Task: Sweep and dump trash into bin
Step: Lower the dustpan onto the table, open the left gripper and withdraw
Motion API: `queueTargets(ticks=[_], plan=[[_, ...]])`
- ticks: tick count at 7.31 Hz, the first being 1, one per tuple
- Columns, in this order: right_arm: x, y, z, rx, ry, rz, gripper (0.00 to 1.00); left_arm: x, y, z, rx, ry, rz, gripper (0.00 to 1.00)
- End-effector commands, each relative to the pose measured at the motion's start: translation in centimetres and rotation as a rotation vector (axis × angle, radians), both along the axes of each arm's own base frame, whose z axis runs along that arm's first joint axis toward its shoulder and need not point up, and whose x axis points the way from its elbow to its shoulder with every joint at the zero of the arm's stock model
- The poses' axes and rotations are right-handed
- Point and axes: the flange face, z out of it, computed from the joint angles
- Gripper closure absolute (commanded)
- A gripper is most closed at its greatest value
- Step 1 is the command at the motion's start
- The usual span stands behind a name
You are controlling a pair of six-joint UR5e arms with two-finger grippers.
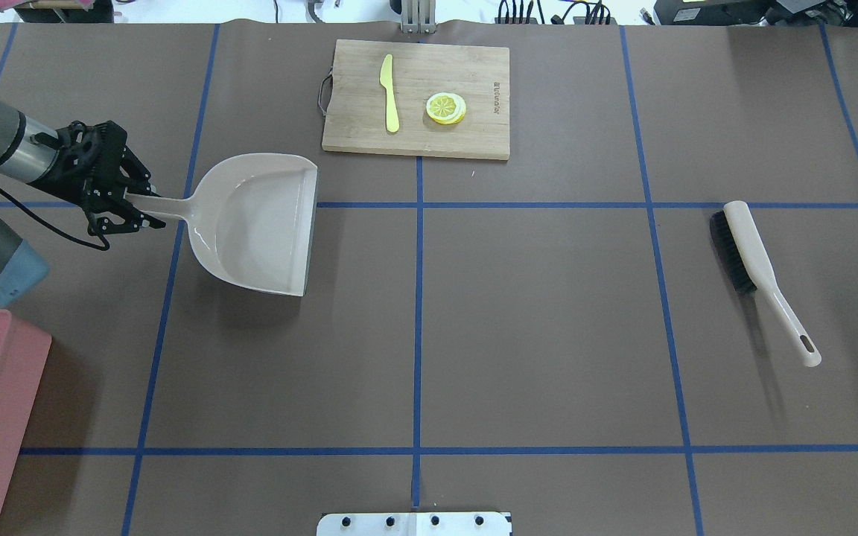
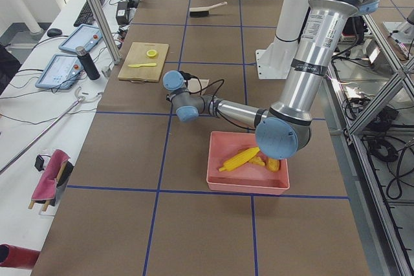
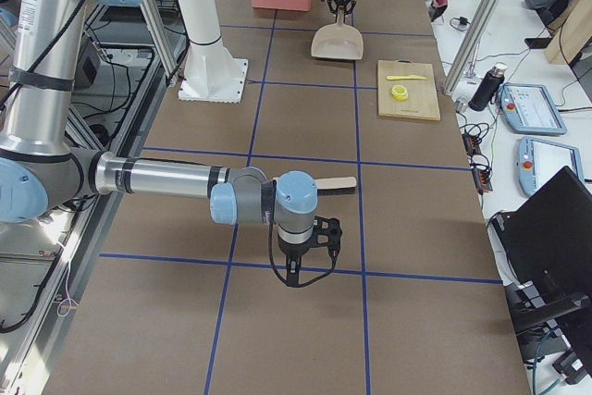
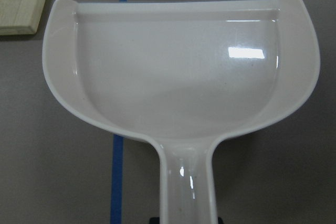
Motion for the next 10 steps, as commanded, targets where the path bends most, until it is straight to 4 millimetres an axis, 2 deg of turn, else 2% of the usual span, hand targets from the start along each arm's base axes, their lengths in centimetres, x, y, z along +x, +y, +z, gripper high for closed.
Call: queueTargets(ticks=[1,2,4,6,7,9,10], plan=[[0.0,0.0,-0.1,0.000,-0.002,0.001,0.00,0.7,0.1,-0.9,0.015,0.009,0.010,0.49],[0.0,0.0,0.0,-0.002,-0.004,0.000,0.00,0.9,0.0,-1.4,0.014,0.014,0.012,0.02],[0.0,0.2,0.9,-0.019,0.000,0.000,0.00,0.9,0.2,-1.6,0.011,0.020,0.015,0.01],[0.0,0.2,1.0,-0.020,0.005,0.000,0.00,0.3,0.2,-2.9,0.029,0.038,0.013,0.01],[0.0,0.1,1.0,-0.019,0.005,0.000,0.00,-1.1,-0.5,-3.3,0.032,0.043,-0.011,0.01],[0.0,-0.6,0.4,-0.002,0.007,0.000,0.00,-6.3,-3.1,-4.6,-0.167,0.074,-0.187,0.01],[0.0,-0.7,0.3,0.001,0.007,0.000,0.00,-7.8,-4.2,-4.1,-0.254,0.067,-0.269,0.01]])
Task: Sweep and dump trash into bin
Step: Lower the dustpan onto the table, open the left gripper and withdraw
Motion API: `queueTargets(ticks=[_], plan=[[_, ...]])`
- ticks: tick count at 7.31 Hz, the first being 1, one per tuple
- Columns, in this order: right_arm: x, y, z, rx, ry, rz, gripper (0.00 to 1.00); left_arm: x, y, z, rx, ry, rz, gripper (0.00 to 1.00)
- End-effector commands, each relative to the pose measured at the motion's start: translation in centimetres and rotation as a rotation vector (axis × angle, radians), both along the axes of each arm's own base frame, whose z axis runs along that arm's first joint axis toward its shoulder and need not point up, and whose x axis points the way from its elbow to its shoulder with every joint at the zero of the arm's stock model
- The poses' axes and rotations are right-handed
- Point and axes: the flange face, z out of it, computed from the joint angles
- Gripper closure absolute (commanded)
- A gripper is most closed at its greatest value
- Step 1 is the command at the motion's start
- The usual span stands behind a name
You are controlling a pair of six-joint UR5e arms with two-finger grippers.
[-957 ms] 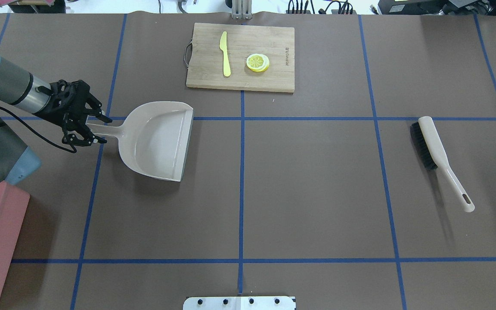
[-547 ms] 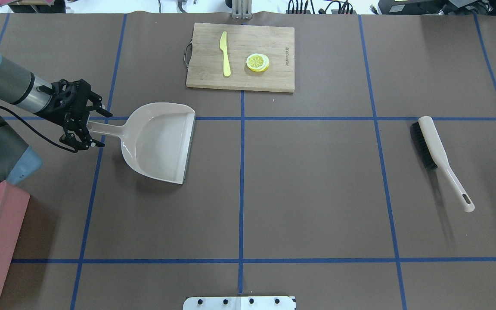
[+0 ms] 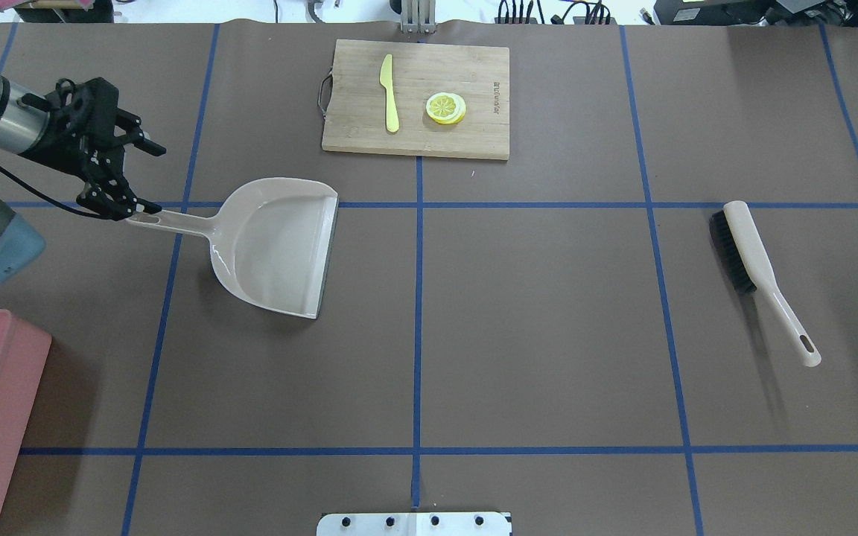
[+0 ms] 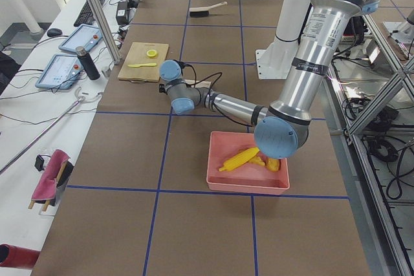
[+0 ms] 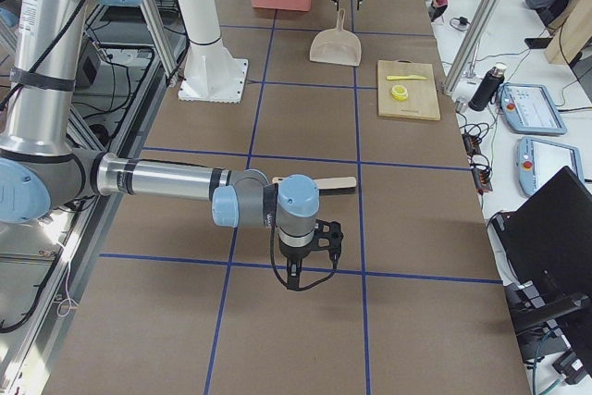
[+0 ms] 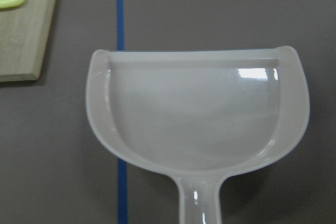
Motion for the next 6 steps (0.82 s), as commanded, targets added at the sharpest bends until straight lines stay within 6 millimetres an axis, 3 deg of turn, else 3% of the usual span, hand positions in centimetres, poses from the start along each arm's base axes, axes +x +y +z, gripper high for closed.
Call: queueTargets(ticks=[1,2,3,4,5,6], plan=[[0.0,-0.4,-0.4,0.027,-0.003,0.000,0.00,-6.6,-3.3,0.0,-0.238,0.019,-0.274,0.01],[0.0,-0.3,-0.5,0.042,-0.005,0.000,0.00,-9.3,-4.1,-0.8,-0.393,-0.004,-0.360,0.01],[0.0,-0.1,-0.2,0.035,-0.002,0.000,0.00,-12.5,-3.3,-3.3,-0.529,-0.079,-0.421,0.01],[0.0,0.1,0.0,0.029,-0.003,0.000,0.00,-16.0,-2.8,-3.4,-0.662,-0.140,-0.481,0.01],[0.0,0.2,0.2,0.026,-0.002,0.000,0.00,-17.7,-1.6,-3.1,-0.773,-0.167,-0.524,0.01],[0.0,0.2,0.3,0.023,-0.002,0.000,0.00,-19.7,-0.8,-1.1,-0.933,-0.203,-0.587,0.01]])
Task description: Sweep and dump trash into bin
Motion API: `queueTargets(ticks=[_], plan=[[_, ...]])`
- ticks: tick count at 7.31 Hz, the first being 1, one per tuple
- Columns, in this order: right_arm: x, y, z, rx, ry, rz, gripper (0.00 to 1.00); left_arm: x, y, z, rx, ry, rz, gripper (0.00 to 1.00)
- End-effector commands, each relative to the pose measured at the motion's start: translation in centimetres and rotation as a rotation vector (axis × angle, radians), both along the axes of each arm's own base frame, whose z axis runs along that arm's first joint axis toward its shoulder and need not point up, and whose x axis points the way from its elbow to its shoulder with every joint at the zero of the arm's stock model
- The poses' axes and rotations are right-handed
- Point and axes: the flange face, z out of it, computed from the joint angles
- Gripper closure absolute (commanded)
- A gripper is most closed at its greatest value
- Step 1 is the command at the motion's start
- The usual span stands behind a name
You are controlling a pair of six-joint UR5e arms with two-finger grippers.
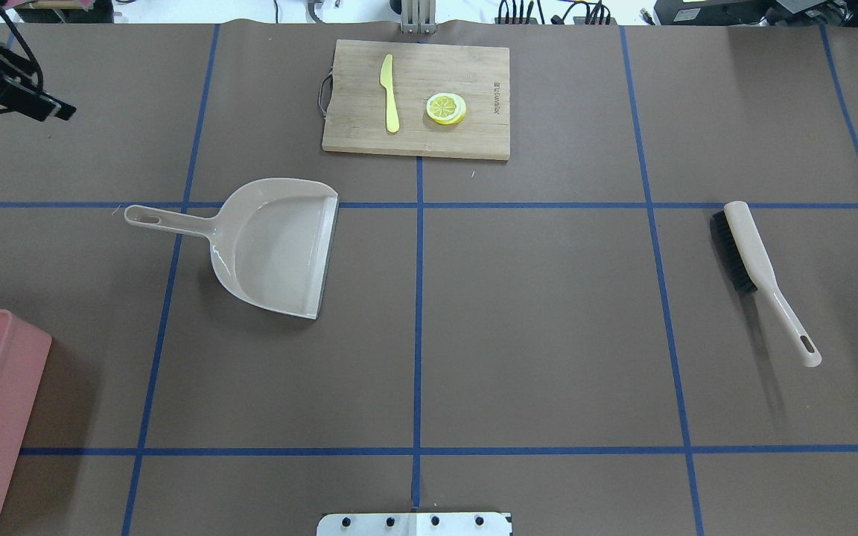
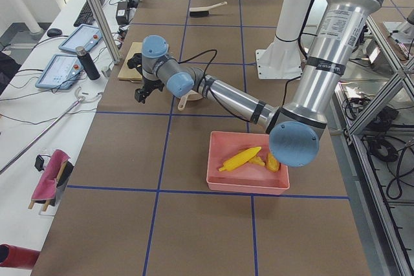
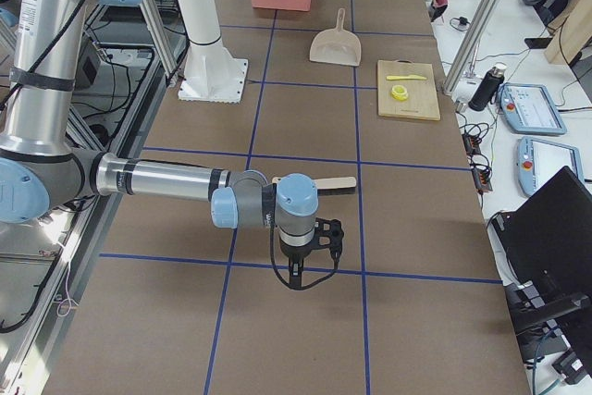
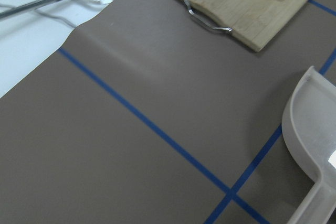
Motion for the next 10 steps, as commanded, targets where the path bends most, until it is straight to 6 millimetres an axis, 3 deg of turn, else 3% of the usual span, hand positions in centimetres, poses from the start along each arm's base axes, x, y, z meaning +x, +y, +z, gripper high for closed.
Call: queueTargets(ticks=[1,2,3,5,7,10], plan=[[0.0,0.1,0.2,-0.004,-0.001,0.000,0.00,-5.7,2.8,6.1,-0.324,-0.056,-0.124,0.01],[0.0,0.0,0.0,0.000,-0.002,0.000,0.00,-9.1,5.7,11.4,-0.419,-0.060,-0.168,0.01],[0.0,-0.1,0.0,0.002,-0.002,0.000,0.00,-11.6,8.0,15.4,-0.495,-0.065,-0.208,0.01],[0.0,0.0,0.0,0.001,0.000,0.000,0.00,-14.1,12.7,21.7,-0.619,-0.071,-0.251,0.01],[0.0,-0.1,0.0,0.002,0.000,0.000,0.00,-14.6,13.8,23.7,-0.665,-0.023,-0.253,0.01],[0.0,-0.2,-0.3,0.008,-0.001,0.000,0.00,-14.6,13.7,24.5,-0.675,0.007,-0.251,0.01]])
